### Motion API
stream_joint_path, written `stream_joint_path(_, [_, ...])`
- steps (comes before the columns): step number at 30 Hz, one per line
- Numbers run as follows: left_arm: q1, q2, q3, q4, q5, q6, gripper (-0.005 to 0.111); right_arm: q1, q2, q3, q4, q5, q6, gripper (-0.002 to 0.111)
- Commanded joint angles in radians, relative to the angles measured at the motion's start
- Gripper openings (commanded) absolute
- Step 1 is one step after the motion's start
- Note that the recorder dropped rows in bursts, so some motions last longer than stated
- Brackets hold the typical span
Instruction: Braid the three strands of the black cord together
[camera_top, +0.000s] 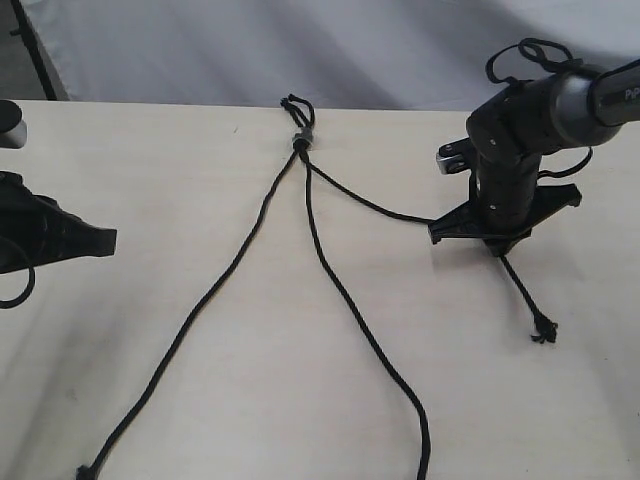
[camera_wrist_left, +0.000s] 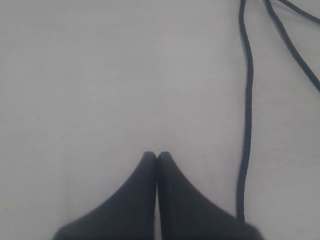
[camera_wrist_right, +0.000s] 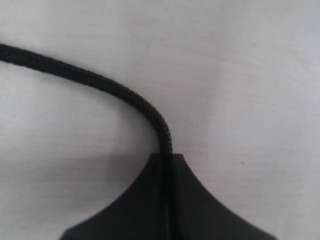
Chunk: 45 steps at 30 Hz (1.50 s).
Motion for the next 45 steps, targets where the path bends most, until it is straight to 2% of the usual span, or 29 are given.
stream_joint_path(1, [-0.007,0.0,0.003,0.004,-0.011,0.004,0.0,-0.007,0.031,0.007,0.007,0.015,-0.002,0.0])
stream_joint_path(7, [-0.007,0.0,0.003,0.004,-0.015,0.004,0.0,-0.001,0.031,0.007,-0.018,0.015,0.028,0.0])
stream_joint_path(15, [-0.007,0.0,0.003,0.004,-0.01,0.004,0.0,0.045,0.045,0.007,-0.23,0.089,0.307,0.0])
stream_joint_path(21, [-0.007,0.0,0.003,0.004,-0.009,0.009,0.0,0.061,0.1,0.007,-0.243,0.107,0.32,0.0])
stream_joint_path(26, [-0.007,0.0,0.003,0.004,-0.007,0.014,0.0,0.063,0.122,0.007,-0.36,0.107,0.29,0.0])
stream_joint_path(29, [-0.007,0.0,0.003,0.004,-0.007,0.014,0.0,0.064,0.12,0.007,-0.33,0.137,0.281,0.0])
stream_joint_path(33, [-0.007,0.0,0.003,0.004,-0.007,0.014,0.0,0.064,0.116,0.007,-0.26,0.103,0.176,0.0])
stream_joint_path(39, [-0.007,0.0,0.003,0.004,-0.007,0.014,0.0,0.033,0.082,0.007,-0.011,0.01,0.007,0.0])
stream_joint_path(43, [-0.007,0.0,0.003,0.004,-0.007,0.014,0.0,0.005,0.078,0.007,0.16,0.03,-0.153,0.0])
stream_joint_path(45, [-0.007,0.0,0.003,0.004,-0.007,0.014,0.0,0.0,0.078,0.007,0.168,0.061,-0.161,0.0])
